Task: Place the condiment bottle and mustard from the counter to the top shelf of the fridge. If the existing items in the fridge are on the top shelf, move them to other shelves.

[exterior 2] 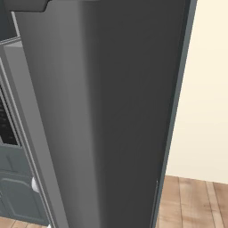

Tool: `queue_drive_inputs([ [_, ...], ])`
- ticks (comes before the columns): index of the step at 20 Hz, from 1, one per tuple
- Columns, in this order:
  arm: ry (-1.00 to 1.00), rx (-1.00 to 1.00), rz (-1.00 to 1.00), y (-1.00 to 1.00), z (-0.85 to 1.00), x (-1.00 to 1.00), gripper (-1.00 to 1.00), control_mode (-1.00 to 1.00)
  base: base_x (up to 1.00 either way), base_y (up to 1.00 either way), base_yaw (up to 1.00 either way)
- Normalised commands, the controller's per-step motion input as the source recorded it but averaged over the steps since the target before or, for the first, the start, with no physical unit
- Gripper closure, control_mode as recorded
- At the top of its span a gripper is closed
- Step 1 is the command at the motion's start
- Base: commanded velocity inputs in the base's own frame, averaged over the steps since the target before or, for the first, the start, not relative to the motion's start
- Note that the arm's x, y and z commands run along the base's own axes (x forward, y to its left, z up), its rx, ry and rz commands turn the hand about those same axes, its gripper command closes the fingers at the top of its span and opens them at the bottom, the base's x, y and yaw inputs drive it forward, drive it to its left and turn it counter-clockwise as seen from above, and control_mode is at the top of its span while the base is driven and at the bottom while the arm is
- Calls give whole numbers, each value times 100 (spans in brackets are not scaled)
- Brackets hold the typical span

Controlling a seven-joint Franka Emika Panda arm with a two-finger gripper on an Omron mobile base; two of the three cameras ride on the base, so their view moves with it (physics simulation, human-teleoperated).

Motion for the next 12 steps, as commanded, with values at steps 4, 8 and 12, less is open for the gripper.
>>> queue_drive_inputs([
  [4,-5,0,2,0,-19,6,100,-100,0,0,0],
  [8,-11,0,0,0,-5,-14,100,-100,0,0,0],
  [12,-55,0,0,2,27,-76,100,-100,0,0,0],
])
